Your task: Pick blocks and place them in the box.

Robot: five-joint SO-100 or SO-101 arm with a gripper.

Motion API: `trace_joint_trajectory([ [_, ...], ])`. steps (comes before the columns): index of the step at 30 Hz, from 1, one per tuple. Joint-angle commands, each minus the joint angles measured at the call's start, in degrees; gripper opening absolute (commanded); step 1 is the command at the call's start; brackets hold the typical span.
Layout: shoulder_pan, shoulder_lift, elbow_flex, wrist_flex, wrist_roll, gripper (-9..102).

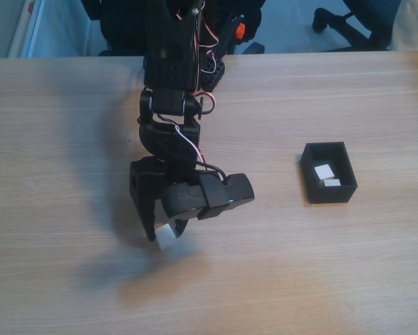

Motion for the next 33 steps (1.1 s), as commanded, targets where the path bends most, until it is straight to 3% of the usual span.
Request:
trace_joint_trajectory([
  [1,-0.9,0.4,-3.3,0.4,0.3,13],
  [11,-1.3,-0.2,-3.9,1.5,0.5,3],
  [19,-1.8,4.9,-2.7,5.2,2.1,2],
  [25,-8.5,18.5,0.8,16.3,8.9,2],
  [29,-16.9,27.2,1.1,29.4,19.4,2],
  [33,-26.7,34.1,1.2,36.9,31.3,3],
])
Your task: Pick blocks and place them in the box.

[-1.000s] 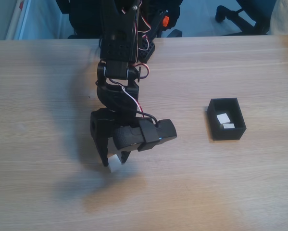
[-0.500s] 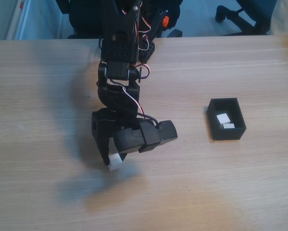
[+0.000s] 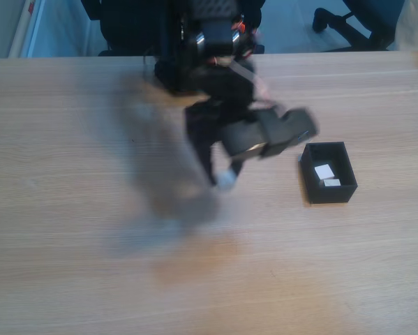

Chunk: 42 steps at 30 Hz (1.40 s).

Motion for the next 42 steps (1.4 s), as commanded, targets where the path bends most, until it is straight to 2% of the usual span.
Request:
trace_joint_trajectory([
  [1,-9.0,7.4,-0.4,5.2,10.3,3],
  [7,-23.3,11.4,-2.0,8.8,29.9,3],
  [14,-29.8,7.7,-3.3,2.4,41.1,3],
  [26,-27.9,-1.8,-5.5,-8.5,40.9,9],
  [37,-28.2,-2.5,-6.7,-6.2,43.0,11],
  [42,-24.7,3.1,-0.4,-2.9,41.3,0],
])
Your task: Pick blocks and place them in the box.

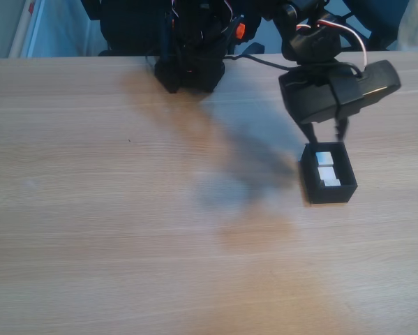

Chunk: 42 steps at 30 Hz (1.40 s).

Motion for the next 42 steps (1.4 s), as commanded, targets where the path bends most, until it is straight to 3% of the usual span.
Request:
trace_joint_trajectory([
  [1,3.3,6.8,4.0,1.8,-3.1,0],
  [14,18.8,37.4,35.7,5.4,-32.5,0],
  [25,33.0,63.4,61.9,18.4,-44.0,0],
  [32,36.3,73.4,70.0,25.8,-42.9,0],
  [42,35.2,83.2,71.1,33.0,-30.2,0],
])
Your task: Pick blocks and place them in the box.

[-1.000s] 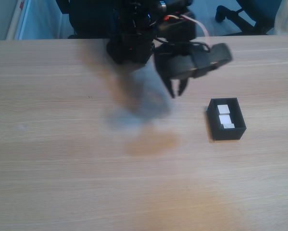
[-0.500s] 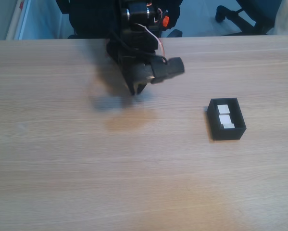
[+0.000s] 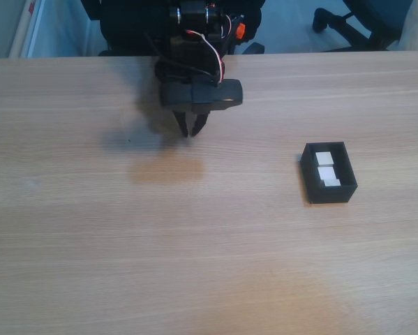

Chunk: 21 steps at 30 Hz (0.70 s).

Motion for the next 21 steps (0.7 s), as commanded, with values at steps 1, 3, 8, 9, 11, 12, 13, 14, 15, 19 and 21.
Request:
trace_joint_trajectory([
  [1,-0.8,2.3,3.5,4.3,2.3,0],
  [3,-0.2,2.3,3.5,4.3,2.0,0],
  [8,2.0,2.3,3.5,4.5,0.3,0],
  [9,2.7,2.3,3.5,4.5,0.3,0],
  [11,3.7,2.3,3.5,4.5,0.2,0],
  [12,4.0,2.3,3.5,4.5,0.2,0],
  [13,4.0,2.3,3.5,4.5,0.2,0],
  [14,4.0,2.3,3.5,4.5,0.2,0],
  [15,4.0,2.3,3.5,4.5,0.1,0],
  [19,4.0,2.3,3.5,4.5,0.1,0],
  [21,3.3,2.3,3.5,4.5,0.1,0],
])
